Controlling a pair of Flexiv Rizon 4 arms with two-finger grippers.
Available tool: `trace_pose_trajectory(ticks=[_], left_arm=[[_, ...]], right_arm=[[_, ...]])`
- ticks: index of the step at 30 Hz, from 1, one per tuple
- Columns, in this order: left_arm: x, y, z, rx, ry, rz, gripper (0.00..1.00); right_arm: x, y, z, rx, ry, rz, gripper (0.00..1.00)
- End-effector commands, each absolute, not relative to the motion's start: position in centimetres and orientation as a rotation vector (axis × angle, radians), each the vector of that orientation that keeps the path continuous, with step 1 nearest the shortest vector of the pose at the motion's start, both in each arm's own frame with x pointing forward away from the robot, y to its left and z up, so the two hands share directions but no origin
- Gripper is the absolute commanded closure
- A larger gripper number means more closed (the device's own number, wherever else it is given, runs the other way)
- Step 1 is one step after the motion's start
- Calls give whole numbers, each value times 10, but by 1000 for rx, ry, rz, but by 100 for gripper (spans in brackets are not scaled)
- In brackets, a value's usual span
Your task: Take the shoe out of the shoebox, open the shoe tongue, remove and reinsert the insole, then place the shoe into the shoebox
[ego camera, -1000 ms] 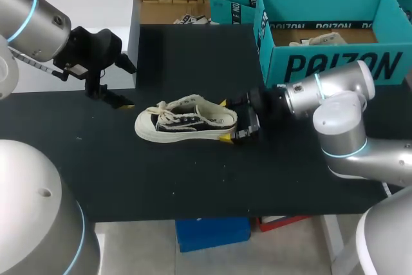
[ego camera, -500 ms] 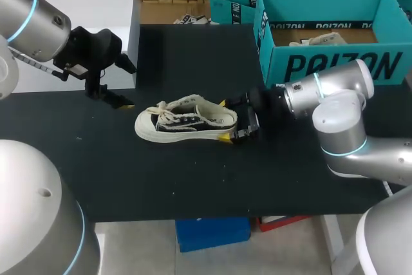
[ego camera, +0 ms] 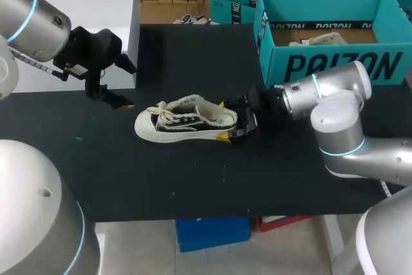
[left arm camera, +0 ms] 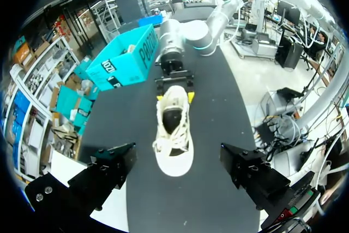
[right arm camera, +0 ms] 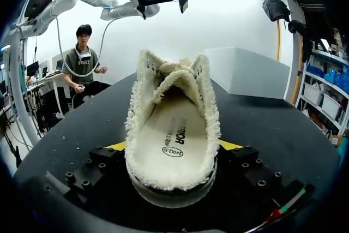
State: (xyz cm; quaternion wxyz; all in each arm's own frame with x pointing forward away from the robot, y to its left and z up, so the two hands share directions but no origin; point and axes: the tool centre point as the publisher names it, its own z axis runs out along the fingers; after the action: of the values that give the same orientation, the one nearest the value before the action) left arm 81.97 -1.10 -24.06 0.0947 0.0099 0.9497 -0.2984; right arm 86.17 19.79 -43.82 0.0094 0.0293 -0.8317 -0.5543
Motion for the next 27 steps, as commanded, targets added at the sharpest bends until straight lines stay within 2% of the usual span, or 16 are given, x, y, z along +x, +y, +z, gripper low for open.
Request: trace_pose_trajectory(ticks=[1,9,18,27], left_arm=[[819,-11,-242,32,2811,-886,0],[810,-50,-227,-61,2849,-660,0],[804,-95,-238,-468,2936,-473,0],[806,-126,-230,-565,2938,-493,0]], right_arm=[[862,200,-440,90,-2597,-1732,100],[862,200,-440,90,-2597,-1732,100],[862,200,-440,90,-2597,-1732,100],[862,200,-440,90,-2597,-1732,100]])
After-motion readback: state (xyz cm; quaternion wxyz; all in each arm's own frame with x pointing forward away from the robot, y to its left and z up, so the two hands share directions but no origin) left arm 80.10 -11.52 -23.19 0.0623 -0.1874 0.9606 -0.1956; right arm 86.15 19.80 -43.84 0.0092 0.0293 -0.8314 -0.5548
